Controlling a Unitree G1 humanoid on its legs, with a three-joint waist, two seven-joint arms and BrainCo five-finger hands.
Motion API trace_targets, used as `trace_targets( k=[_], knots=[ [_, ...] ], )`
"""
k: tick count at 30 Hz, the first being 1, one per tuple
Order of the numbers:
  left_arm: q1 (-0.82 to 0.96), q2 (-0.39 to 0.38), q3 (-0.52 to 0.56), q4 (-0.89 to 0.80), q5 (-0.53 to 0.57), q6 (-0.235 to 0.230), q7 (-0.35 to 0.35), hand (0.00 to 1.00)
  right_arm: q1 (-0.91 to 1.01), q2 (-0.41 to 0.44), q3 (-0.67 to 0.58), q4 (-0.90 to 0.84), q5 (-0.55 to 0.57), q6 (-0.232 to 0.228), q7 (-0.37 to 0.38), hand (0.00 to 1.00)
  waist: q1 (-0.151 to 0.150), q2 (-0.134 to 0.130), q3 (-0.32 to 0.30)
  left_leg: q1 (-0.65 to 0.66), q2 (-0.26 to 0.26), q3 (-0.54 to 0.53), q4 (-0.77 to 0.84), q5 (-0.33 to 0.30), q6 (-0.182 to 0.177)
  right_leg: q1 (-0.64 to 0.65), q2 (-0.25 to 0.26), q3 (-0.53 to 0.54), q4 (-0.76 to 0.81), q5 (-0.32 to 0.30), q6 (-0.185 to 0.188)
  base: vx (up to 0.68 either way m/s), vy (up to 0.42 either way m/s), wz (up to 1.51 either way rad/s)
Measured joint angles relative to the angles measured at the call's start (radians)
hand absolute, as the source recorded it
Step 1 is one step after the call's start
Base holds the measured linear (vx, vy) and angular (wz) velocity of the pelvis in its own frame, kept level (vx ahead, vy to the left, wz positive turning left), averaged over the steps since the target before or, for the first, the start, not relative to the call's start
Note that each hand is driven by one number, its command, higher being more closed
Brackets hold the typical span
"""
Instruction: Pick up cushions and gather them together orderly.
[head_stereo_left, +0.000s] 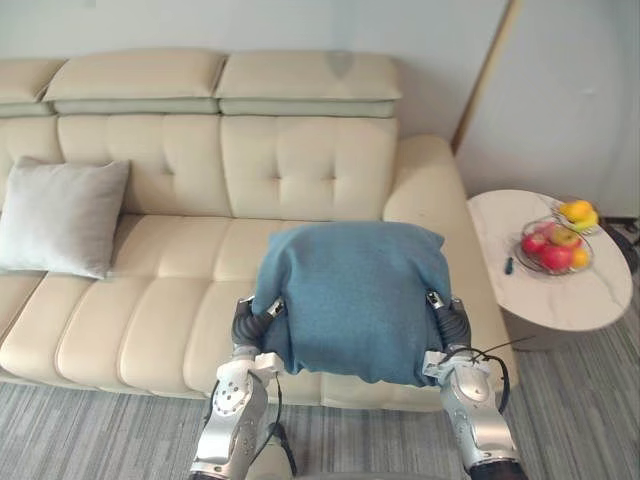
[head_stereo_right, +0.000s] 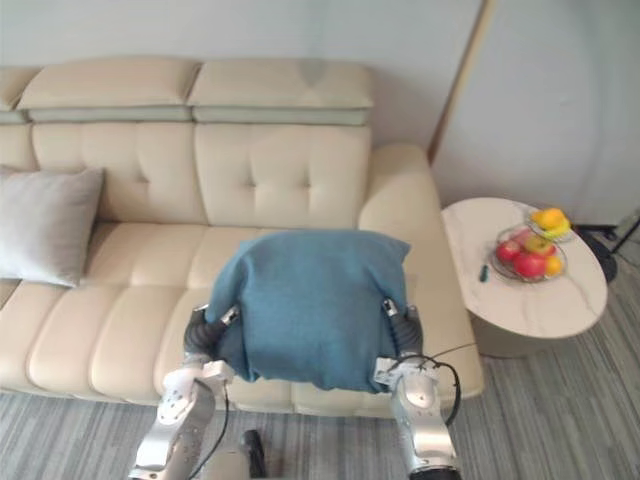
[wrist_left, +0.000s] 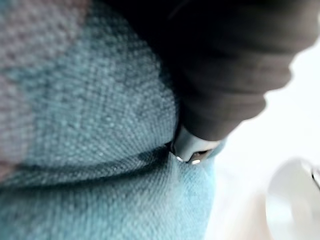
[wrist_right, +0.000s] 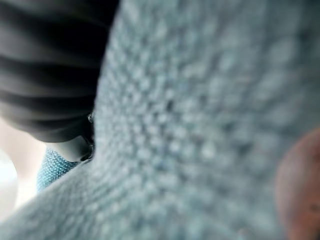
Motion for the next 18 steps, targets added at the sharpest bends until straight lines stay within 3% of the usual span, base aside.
trace_targets(
  k=[1,3,4,7,8,9,13,16,18],
  knots=[
    [0.007,0.011,0.0,0.0,0.002,0.0,0.0,1.0,-0.002,0.004,0.009,0.01,0.0,0.008,0.001,1.0,-0.005,0.02,0.014,0.045,-0.014,-0.002,-0.033,-0.009,0.013,-0.077,0.059,0.134,0.165,-0.143,0.009,0.12,0.402,0.09],
    [0.016,0.023,0.0,0.0,0.003,0.001,-0.003,1.0,-0.001,0.003,0.012,0.024,0.0,0.008,0.002,1.0,-0.018,0.016,0.017,0.125,-0.077,-0.001,-0.148,0.01,0.024,-0.156,0.183,0.229,0.276,-0.28,0.059,0.13,0.372,0.3],
    [0.017,0.027,-0.001,0.0,0.002,0.002,-0.013,1.0,-0.002,0.003,0.012,0.024,0.001,0.008,0.003,1.0,-0.025,0.006,0.011,0.16,-0.119,0.007,-0.217,0.036,0.032,-0.178,0.237,0.212,0.257,-0.321,0.052,0.11,0.229,0.33],
    [0.017,0.031,-0.002,-0.001,0.003,0.004,-0.023,1.0,-0.009,-0.008,0.013,0.024,0.001,0.007,0.009,1.0,-0.027,-0.004,0.015,0.217,-0.179,0.021,-0.3,0.071,0.054,-0.21,0.325,0.186,0.153,-0.352,0.023,0.13,0.132,0.08],
    [0.016,0.032,-0.002,-0.006,0.004,0.01,-0.023,1.0,-0.009,-0.007,0.013,0.024,0.001,0.007,0.01,1.0,-0.029,-0.006,0.014,0.229,-0.198,0.02,-0.312,0.073,0.055,-0.205,0.384,0.224,0.05,-0.338,0.002,0.22,0.082,0.28],
    [0.014,0.028,-0.01,-0.007,0.014,0.019,-0.023,1.0,-0.007,-0.013,0.004,0.026,0.002,0.007,0.01,1.0,-0.04,0.003,0.014,0.227,-0.205,-0.011,-0.3,0.073,0.055,-0.186,0.411,0.266,0.002,-0.31,-0.05,0.22,0.072,0.35],
    [0.014,0.028,-0.027,-0.008,0.024,0.029,-0.031,1.0,-0.006,-0.01,-0.018,0.022,0.002,0.008,0.01,1.0,-0.05,-0.01,0.022,0.231,-0.202,-0.06,-0.252,0.071,0.052,-0.104,0.421,0.259,-0.069,-0.301,-0.041,0.17,0.007,0.36],
    [0.017,0.023,-0.032,-0.015,0.023,0.037,-0.037,1.0,0.002,-0.01,-0.022,-0.023,0.002,0.009,0.007,1.0,-0.028,-0.015,0.027,0.211,-0.178,-0.08,-0.114,0.05,0.024,0.0,0.434,0.26,-0.166,-0.273,-0.043,0.12,-0.001,0.0],
    [0.016,0.02,-0.032,-0.036,0.023,0.037,-0.037,1.0,0.002,-0.01,-0.025,-0.08,0.001,0.008,0.001,1.0,-0.018,-0.012,0.025,0.185,-0.138,-0.116,-0.068,0.017,0.045,0.012,0.436,0.26,-0.184,-0.268,-0.043,0.04,0.048,-0.09]
  ],
)
